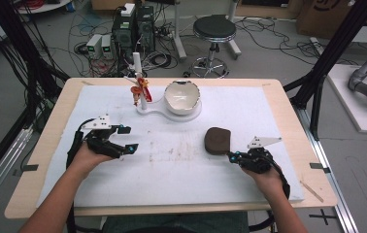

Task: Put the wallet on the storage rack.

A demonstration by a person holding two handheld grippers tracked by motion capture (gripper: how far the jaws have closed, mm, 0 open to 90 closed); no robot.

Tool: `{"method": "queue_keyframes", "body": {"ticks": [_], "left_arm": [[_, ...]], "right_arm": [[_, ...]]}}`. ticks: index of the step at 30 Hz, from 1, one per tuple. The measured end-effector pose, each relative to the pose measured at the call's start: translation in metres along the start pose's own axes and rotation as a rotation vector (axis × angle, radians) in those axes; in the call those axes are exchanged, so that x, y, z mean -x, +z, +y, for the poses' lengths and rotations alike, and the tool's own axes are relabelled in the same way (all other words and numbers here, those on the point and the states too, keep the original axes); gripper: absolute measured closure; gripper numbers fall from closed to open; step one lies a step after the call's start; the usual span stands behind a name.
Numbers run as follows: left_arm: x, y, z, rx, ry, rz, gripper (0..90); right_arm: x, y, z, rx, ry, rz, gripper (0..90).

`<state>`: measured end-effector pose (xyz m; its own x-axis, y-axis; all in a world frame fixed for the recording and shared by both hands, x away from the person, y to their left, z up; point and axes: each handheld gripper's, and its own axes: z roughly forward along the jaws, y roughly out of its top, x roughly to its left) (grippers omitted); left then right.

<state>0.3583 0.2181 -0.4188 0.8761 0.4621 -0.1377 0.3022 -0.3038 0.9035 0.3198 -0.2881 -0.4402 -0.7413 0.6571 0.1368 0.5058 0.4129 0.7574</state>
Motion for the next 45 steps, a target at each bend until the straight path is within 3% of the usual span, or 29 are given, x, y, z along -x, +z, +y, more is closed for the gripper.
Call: {"method": "queue_keyframes", "body": {"ticks": [5,11,20,45], "left_arm": [[0.000,0.000,-0.001,0.005,-0.006,0.000,18.5],[0.000,-0.001,0.000,0.011,0.001,0.012,18.5],[0.000,-0.001,0.000,0.011,0.005,0.026,18.5],[-0.002,-0.004,0.000,0.022,-0.001,0.027,18.5]], "right_arm": [[0.000,0.001,0.007,0.069,0.015,0.091,90.0],[0.004,-0.004,0.015,0.152,0.042,0.136,90.0],[0.014,-0.013,0.041,0.230,0.008,0.134,90.0],[0.019,-0.003,0.108,0.320,-0.033,0.149,90.0]]}}
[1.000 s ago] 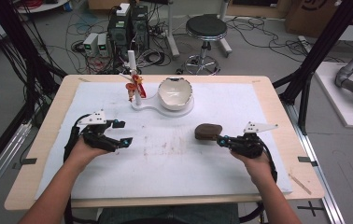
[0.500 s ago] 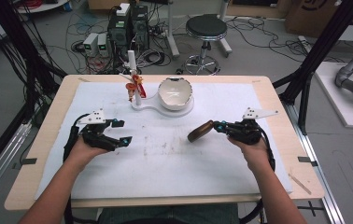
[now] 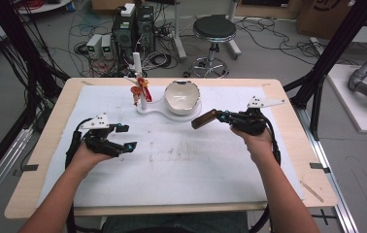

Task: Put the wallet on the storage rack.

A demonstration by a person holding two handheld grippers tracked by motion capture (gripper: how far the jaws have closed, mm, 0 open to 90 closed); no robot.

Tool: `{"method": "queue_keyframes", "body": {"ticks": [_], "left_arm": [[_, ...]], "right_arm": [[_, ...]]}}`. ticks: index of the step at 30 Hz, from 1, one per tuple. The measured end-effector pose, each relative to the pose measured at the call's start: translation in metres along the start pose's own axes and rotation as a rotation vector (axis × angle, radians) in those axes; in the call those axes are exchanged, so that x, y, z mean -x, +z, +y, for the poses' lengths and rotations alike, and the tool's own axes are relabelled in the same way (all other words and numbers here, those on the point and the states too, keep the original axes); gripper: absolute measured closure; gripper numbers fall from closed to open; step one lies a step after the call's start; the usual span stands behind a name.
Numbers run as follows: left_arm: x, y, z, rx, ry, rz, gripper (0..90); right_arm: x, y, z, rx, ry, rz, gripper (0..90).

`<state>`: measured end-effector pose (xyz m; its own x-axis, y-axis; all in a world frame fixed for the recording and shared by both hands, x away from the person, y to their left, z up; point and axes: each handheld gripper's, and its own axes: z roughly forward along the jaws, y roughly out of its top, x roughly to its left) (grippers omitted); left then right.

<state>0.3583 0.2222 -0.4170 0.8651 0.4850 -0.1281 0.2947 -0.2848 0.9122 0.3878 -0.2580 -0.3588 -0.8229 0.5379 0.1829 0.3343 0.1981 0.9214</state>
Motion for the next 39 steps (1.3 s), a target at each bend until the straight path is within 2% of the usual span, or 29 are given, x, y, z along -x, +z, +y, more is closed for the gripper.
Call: {"method": "queue_keyframes", "body": {"ticks": [21,28,39], "left_arm": [[-0.001,-0.004,-0.001,0.001,-0.001,0.008,18.5],[-0.001,-0.006,-0.002,-0.003,0.000,0.013,18.5],[-0.001,-0.007,-0.003,-0.002,0.000,0.015,18.5]], "right_arm": [[0.007,0.033,0.051,0.029,-0.038,0.020,90.0],[0.010,0.046,0.057,0.033,-0.032,0.030,90.0],[0.026,0.063,0.064,0.040,-0.010,0.019,90.0]]}}
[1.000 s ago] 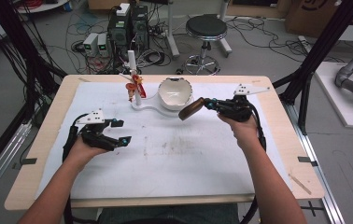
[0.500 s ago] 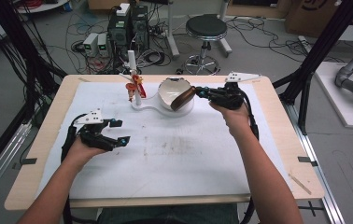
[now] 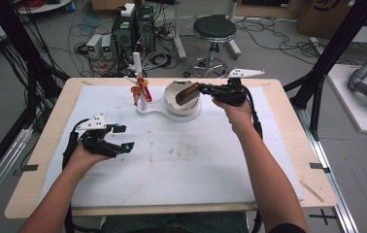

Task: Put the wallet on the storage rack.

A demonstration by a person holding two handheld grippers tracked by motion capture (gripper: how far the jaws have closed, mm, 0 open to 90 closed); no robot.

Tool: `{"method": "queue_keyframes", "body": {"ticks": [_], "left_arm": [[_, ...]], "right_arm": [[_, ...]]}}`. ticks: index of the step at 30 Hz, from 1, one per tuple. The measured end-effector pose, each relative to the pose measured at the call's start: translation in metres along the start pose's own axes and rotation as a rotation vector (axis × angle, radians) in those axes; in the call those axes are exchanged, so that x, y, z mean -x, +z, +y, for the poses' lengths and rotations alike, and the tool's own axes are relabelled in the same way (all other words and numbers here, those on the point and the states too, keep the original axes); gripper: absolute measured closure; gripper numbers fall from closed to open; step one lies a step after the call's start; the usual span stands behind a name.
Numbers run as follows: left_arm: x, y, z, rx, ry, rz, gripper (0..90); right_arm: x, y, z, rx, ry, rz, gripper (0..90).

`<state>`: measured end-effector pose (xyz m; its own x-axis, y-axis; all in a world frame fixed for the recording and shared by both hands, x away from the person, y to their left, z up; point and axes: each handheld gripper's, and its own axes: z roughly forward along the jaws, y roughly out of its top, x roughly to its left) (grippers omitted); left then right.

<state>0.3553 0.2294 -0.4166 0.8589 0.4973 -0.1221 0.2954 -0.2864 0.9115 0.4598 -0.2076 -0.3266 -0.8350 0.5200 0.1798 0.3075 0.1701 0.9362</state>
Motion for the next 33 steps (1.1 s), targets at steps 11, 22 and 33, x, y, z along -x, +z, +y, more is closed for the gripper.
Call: {"method": "queue_keyframes", "body": {"ticks": [11,22,33], "left_arm": [[0.000,-0.001,-0.001,-0.004,-0.002,0.004,18.5],[-0.001,-0.002,-0.002,-0.005,-0.003,0.003,18.5],[-0.001,-0.001,-0.003,-0.011,-0.002,-0.003,18.5]], "right_arm": [[0.017,0.023,-0.005,-0.020,0.027,-0.018,90.0],[0.034,0.041,-0.021,-0.073,0.066,-0.050,90.0],[0.037,0.043,-0.028,-0.092,0.081,-0.081,88.5]]}}
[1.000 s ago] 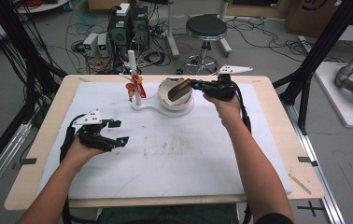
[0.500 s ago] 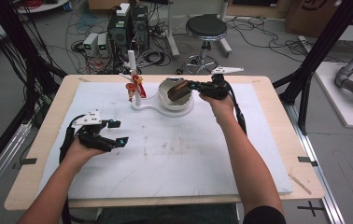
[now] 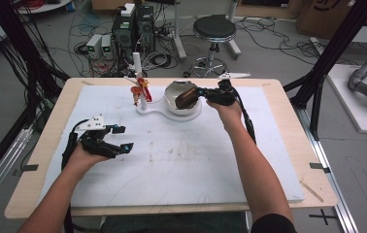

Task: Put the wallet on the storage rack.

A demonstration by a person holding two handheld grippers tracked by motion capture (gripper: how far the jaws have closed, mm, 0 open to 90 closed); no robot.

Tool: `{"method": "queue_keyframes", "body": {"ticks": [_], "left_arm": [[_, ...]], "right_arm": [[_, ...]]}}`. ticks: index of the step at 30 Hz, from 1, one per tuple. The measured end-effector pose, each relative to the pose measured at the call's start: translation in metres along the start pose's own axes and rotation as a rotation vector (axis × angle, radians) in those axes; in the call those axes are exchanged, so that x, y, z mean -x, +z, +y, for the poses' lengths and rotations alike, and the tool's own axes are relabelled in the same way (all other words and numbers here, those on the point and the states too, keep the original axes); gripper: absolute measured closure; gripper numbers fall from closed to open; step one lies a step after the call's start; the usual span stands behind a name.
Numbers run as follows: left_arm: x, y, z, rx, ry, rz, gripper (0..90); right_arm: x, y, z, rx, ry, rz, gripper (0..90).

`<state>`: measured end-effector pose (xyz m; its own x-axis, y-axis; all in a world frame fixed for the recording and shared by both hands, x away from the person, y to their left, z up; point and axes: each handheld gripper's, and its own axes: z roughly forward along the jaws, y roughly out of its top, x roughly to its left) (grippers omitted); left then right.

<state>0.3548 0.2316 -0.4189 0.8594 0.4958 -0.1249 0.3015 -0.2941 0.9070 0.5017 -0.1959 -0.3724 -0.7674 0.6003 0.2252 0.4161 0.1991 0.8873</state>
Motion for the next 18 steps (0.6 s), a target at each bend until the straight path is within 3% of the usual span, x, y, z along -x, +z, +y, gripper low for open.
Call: {"method": "queue_keyframes", "body": {"ticks": [2,11,18], "left_arm": [[-0.0003,0.0004,-0.0002,-0.002,-0.002,-0.001,18.5],[-0.0008,-0.0001,-0.0007,0.000,-0.008,-0.001,18.5],[-0.0006,0.0003,-0.0005,-0.001,-0.006,-0.004,18.5]], "right_arm": [[0.0004,0.0000,-0.0002,0.010,0.010,0.002,78.0],[-0.0022,-0.0011,-0.0001,-0.008,-0.007,-0.012,73.0],[-0.0043,-0.0066,0.0022,0.011,0.009,-0.022,53.4]]}}
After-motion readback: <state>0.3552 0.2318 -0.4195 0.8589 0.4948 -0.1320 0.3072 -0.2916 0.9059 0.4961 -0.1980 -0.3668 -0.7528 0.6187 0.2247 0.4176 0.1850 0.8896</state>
